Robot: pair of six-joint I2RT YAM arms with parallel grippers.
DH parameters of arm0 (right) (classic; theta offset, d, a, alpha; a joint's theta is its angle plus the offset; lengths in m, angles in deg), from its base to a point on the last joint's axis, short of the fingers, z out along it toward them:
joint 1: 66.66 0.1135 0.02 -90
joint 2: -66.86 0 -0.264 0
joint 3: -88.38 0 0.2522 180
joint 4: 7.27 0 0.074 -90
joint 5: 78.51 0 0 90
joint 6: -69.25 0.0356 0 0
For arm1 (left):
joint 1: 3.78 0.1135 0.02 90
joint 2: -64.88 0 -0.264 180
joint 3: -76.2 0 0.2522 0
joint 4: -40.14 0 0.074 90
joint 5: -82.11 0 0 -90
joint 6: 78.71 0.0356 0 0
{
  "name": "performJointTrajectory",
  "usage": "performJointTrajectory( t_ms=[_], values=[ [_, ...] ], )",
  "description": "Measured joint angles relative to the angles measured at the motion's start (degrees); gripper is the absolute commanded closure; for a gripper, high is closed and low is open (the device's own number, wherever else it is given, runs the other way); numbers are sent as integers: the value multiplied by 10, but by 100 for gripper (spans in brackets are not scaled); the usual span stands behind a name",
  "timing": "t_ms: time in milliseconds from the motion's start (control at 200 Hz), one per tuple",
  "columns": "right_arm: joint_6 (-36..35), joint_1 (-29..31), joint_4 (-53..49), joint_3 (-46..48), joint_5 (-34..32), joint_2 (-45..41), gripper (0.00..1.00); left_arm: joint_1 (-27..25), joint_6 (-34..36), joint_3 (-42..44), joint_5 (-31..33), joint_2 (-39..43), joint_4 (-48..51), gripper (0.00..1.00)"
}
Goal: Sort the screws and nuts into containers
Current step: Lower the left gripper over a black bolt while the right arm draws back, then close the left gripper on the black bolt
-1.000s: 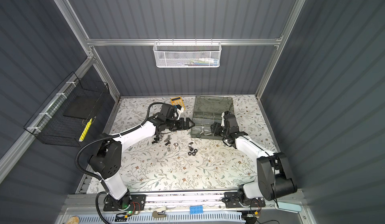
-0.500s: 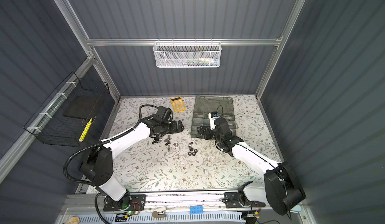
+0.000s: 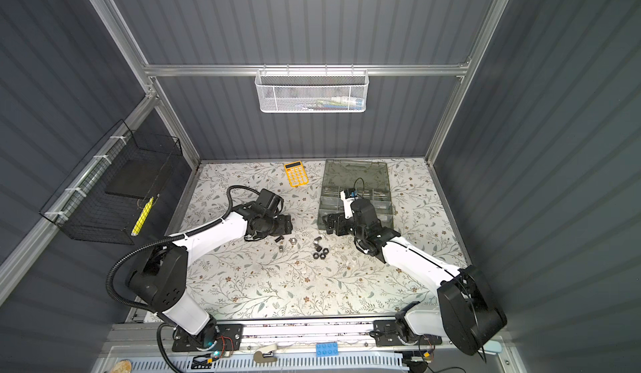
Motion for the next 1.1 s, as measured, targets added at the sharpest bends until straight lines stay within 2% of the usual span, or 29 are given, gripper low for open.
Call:
performJointTrajectory(
  t_ms=[330, 885, 1101],
  values=[
    [-11, 33, 8, 0, -1, 17, 1, 0, 15, 24, 5, -48, -9, 45],
    [-15, 42, 9, -10, -22, 40, 1, 0, 23, 39, 14, -57, -30, 64],
    [-15, 44, 8, -10, -24, 46, 1, 0, 23, 47, 15, -55, -47, 67]
  ],
)
